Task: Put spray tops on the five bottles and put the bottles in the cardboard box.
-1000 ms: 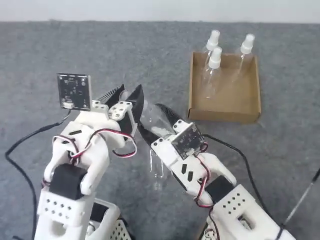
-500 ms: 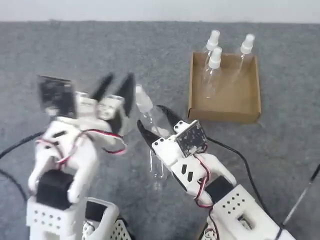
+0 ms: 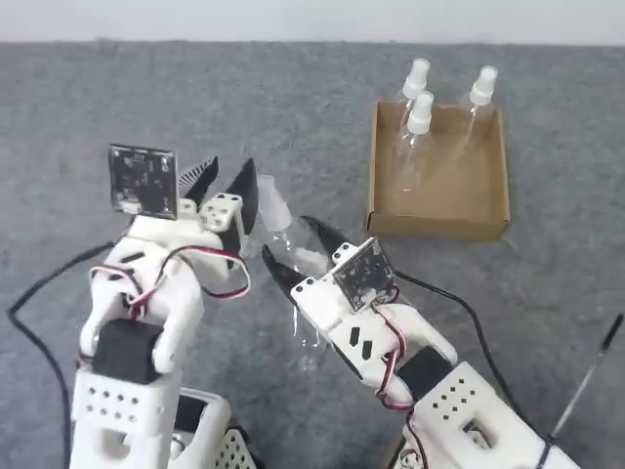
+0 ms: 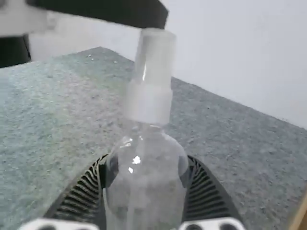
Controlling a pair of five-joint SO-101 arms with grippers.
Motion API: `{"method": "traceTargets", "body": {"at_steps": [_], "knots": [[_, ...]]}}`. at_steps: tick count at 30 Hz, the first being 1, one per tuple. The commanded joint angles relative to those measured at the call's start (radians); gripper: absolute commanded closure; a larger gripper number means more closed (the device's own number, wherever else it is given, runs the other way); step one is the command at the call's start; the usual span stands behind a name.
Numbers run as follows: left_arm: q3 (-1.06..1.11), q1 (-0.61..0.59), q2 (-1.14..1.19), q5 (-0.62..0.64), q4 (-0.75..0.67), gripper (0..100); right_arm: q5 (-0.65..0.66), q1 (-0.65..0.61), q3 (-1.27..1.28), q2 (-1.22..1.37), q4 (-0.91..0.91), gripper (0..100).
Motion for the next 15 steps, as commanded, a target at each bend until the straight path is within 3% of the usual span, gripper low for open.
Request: {"method": "traceTargets", "body": {"at_steps": [1, 9, 12, 15], "knots": [[0.03, 0.028, -0.012, -0.014, -0.031, 87, -0.003, -0.008, -0.012, -0.03, 0.002, 99.2], [-0.054, -0.135, -0.014, -0.008, -0.011, 87, -0.003, 0.002, -0.078, -0.03, 0.154, 99.2], [-0.059, -0.19, -0.014, -0.006, 0.068, 86, -0.005, 0.073, -0.17, -0.019, 0.232, 99.2], [0.007, -0.164, -0.014, -0.011, 0.109, 86, -0.005, 0.145, -0.272, 0.004, 0.283, 99.2]]}}
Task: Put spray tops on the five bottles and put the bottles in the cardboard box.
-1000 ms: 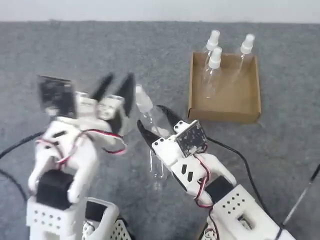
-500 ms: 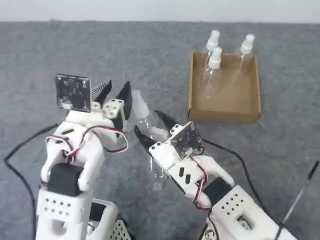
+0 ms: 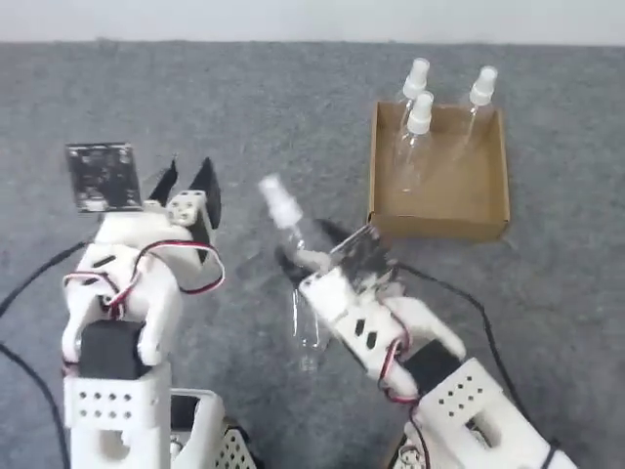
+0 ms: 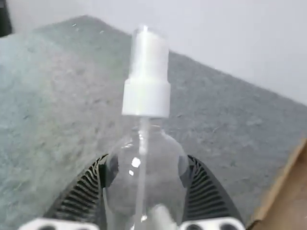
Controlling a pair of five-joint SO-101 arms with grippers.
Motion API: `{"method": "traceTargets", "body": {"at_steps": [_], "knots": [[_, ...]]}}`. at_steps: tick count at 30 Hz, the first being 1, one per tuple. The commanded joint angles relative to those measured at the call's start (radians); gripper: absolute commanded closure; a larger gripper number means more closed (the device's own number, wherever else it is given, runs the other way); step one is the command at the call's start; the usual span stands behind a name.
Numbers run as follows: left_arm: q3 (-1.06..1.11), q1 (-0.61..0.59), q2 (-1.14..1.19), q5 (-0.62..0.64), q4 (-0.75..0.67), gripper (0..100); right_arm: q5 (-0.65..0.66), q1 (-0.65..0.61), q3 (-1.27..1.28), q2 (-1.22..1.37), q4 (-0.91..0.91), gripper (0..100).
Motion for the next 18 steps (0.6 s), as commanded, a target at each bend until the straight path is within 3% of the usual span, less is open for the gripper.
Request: {"method": "traceTargets", "body": {"at_steps": [1, 13, 18], "knots": [[0.05, 0.028, -0.014, -0.008, 0.038, 86, -0.005, 0.077, -0.183, 0.025, 0.042, 99.2], [0.432, 0.203, -0.48, -0.021, -0.011, 74, -0.011, 0.085, -0.583, 0.493, 0.053, 99.2], [0.541, 0.276, -0.577, -0.021, -0.031, 67, -0.014, 0.067, -0.746, 0.607, 0.183, 99.2]]}}
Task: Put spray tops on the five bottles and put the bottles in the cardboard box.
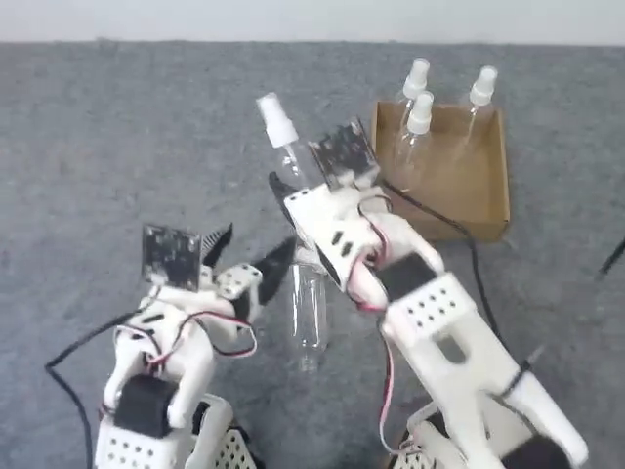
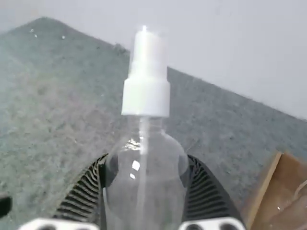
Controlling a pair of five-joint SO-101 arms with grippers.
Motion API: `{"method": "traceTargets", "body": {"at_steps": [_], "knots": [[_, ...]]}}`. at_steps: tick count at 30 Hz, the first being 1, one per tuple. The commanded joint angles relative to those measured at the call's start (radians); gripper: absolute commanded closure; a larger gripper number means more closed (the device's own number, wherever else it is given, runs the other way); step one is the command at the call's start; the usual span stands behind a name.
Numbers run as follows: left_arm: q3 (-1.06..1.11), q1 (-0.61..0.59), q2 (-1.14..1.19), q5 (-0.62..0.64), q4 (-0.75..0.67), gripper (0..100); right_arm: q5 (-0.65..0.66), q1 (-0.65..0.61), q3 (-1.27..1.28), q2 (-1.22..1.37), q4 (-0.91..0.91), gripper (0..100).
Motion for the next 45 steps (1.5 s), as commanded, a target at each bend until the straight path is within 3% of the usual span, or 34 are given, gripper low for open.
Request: {"method": "traceTargets", "body": {"at_steps": [1, 8, 16, 21, 29, 32, 39, 45], "knots": [[0.061, 0.054, -0.066, -0.011, -0.069, 67, -0.014, -0.024, -0.173, 0.021, 0.107, 99.2], [0.096, 0.055, -0.028, -0.011, -0.144, 67, -0.011, -0.15, -0.295, -0.021, 0.337, 99.2], [0.096, 0.055, -0.014, -0.012, -0.146, 67, -0.005, -0.157, -0.292, -0.203, 0.503, 99.2], [0.096, 0.063, -0.014, -0.012, -0.146, 67, -0.005, -0.111, -0.29, -0.269, 0.57, 99.2], [0.096, 0.063, -0.018, -0.012, -0.141, 67, -0.003, 0.004, -0.304, -0.17, 0.57, 99.2], [0.096, 0.063, -0.018, -0.015, -0.14, 67, 0.003, 0.094, -0.364, -0.11, 0.596, 99.2], [0.097, 0.055, -0.018, -0.018, -0.138, 67, 0.092, 0.438, -0.598, 0.001, 0.731, 99.2], [0.097, 0.031, -0.02, -0.015, -0.144, 78, 0.1, 0.65, -0.555, 0.151, 0.575, 99.2]]}}
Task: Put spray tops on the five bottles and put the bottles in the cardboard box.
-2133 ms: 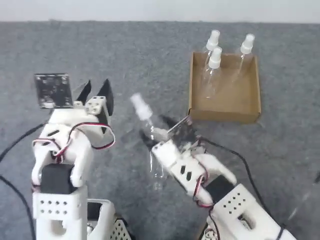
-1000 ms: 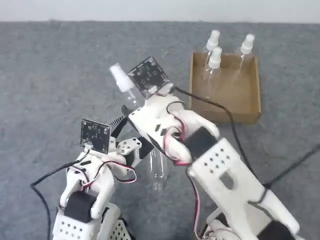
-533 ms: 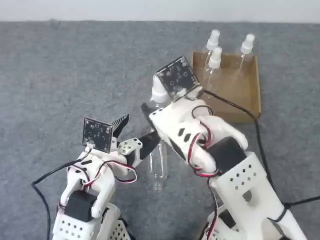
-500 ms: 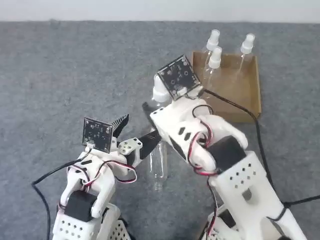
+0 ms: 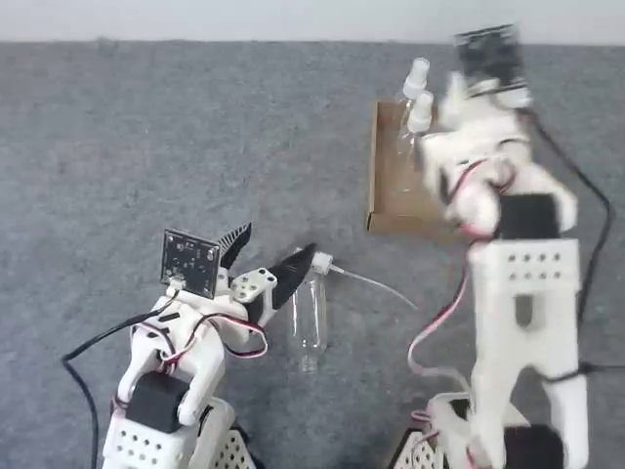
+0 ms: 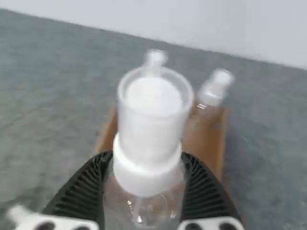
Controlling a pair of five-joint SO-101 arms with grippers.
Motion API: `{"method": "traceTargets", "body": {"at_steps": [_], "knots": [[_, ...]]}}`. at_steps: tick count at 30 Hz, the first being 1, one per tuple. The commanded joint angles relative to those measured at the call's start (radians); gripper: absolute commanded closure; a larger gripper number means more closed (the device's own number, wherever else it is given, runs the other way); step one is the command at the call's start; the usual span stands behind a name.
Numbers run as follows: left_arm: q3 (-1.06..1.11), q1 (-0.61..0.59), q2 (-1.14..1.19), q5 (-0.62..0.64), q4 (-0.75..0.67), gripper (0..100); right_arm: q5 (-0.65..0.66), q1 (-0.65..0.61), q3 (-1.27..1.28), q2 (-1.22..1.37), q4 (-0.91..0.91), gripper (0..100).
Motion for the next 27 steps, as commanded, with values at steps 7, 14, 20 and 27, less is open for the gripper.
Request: {"method": "traceTargets", "body": {"at_steps": [7, 14, 20, 27], "knots": [[-0.005, -0.133, 0.005, -0.002, -0.066, 99, 0.015, 0.131, 0.015, 0.213, -0.357, 99.2], [0.008, -0.132, 0.005, -0.002, -0.071, 99, 0.015, 0.13, 0.026, 0.378, -0.521, 99.2], [0.008, -0.132, 0.005, -0.002, -0.071, 99, -0.041, 0.125, 0.026, 0.487, -0.634, 99.2], [0.01, -0.132, 0.005, -0.003, -0.071, 99, -0.054, 0.125, 0.025, 0.573, -0.714, 99.2]]}}
